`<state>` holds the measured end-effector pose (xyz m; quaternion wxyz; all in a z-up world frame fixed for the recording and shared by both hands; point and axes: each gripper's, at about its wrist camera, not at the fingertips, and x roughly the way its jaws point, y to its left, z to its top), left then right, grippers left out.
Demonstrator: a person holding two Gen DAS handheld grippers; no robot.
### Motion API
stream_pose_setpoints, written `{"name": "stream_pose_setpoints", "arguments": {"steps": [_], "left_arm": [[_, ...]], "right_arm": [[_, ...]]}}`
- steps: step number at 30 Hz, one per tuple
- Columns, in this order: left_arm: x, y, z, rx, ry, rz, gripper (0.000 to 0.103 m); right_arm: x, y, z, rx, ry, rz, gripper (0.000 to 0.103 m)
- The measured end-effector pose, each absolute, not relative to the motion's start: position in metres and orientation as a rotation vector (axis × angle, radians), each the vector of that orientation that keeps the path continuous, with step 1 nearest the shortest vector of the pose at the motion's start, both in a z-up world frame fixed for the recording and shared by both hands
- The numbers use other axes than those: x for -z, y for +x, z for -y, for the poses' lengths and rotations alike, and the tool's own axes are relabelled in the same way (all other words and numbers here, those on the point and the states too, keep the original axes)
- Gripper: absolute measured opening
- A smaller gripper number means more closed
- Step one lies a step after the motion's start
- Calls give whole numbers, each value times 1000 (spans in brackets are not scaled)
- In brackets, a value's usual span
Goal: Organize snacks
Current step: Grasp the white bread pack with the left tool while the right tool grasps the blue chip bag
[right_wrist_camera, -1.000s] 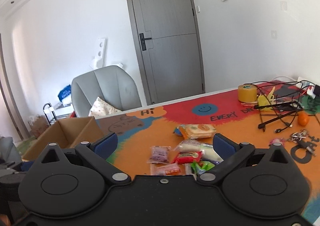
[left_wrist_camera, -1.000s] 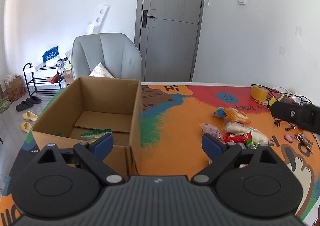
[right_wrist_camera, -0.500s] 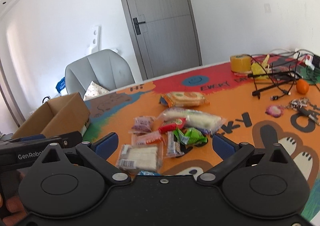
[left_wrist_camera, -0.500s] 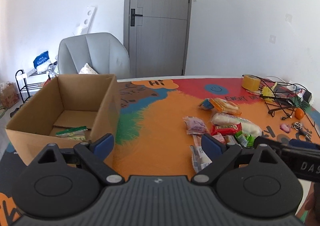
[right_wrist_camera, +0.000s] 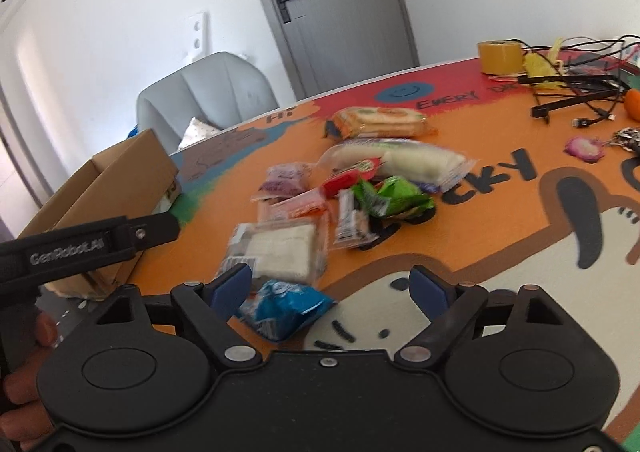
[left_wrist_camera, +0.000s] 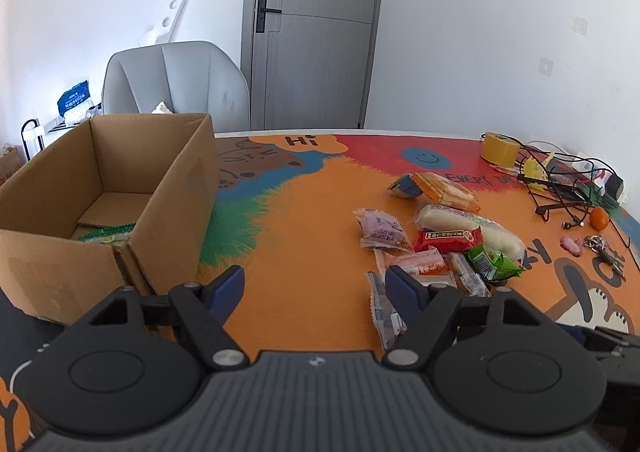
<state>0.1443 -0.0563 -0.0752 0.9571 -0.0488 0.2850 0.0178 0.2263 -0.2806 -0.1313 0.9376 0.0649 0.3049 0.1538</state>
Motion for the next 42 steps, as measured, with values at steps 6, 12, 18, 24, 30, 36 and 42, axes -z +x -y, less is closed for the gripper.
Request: {"name": "stream_pose_setpoints", "arguments": {"steps": [6,12,18,24,30,36,42], "left_arm": [[81,146,57,-23,-117,-589,74],[84,151,68,13,-120,-601,74],[86,158,82,62,-132,-608,74],[90,168,101,97,-118,-628,78],[102,176,115,145,-95,-659,78],[110,182,120,162,-81,-673,81],[114,180,124,196,-58,-657,88]], "right_arm": [[137,225,273,-325,77,-637,55],[134,228,290,-317,104,-639,43],[131,230,307,-280,116,-628,43],[130,231,330,-218,149,-611,43],[129,231,346,-155,161,-591,43],[131,230,351,-147,170,-599,46],[131,231,351,-145,171,-607,47]]}}
